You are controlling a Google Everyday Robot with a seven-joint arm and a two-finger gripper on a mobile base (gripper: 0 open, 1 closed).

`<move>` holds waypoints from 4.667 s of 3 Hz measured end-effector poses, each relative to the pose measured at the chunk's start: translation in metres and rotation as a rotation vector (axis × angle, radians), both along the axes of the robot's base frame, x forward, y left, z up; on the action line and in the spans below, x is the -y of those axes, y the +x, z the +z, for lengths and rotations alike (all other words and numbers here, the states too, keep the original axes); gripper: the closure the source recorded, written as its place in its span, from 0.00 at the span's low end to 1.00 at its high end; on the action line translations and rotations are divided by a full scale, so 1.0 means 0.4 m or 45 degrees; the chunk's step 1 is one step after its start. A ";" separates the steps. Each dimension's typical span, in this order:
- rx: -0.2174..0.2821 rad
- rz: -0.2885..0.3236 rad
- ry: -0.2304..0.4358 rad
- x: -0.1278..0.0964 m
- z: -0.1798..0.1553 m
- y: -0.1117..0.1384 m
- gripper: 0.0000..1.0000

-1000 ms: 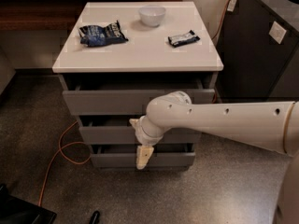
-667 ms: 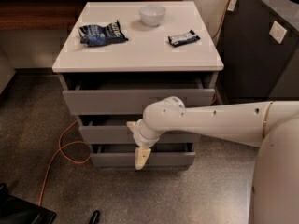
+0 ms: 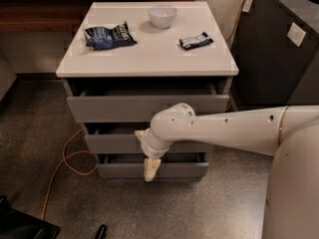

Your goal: Open middle drawer

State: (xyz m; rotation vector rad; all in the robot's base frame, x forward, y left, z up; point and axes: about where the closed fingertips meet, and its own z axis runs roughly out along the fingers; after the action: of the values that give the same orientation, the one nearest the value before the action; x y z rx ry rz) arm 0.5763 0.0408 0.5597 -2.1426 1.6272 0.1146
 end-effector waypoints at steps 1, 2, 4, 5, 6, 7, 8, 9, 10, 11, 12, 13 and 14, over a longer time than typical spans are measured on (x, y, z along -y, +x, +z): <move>0.037 0.009 -0.046 -0.002 -0.054 0.042 0.00; 0.054 0.009 -0.060 0.000 -0.089 0.079 0.00; 0.106 0.028 -0.071 0.003 -0.180 0.205 0.00; 0.141 0.029 -0.084 -0.001 -0.212 0.248 0.00; 0.182 0.018 -0.110 -0.004 -0.254 0.291 0.00; 0.225 0.005 -0.142 -0.008 -0.284 0.326 0.00; 0.257 -0.014 -0.161 -0.011 -0.302 0.353 0.00; 0.255 -0.048 -0.171 -0.018 -0.326 0.369 0.24; 0.251 -0.065 -0.173 -0.021 -0.334 0.369 0.46; 0.235 -0.062 -0.164 -0.027 -0.330 0.340 0.77; 0.216 -0.034 -0.160 -0.034 -0.321 0.291 1.00; 0.184 -0.002 -0.162 -0.036 -0.323 0.239 1.00; 0.159 0.036 -0.160 -0.043 -0.333 0.189 1.00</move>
Offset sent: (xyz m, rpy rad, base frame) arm 0.0514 -0.0017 -0.0494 -0.0600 -0.0646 0.0047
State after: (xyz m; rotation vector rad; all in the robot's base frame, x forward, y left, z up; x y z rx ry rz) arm 0.6520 0.0580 0.4264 -2.2188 1.5701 -0.1143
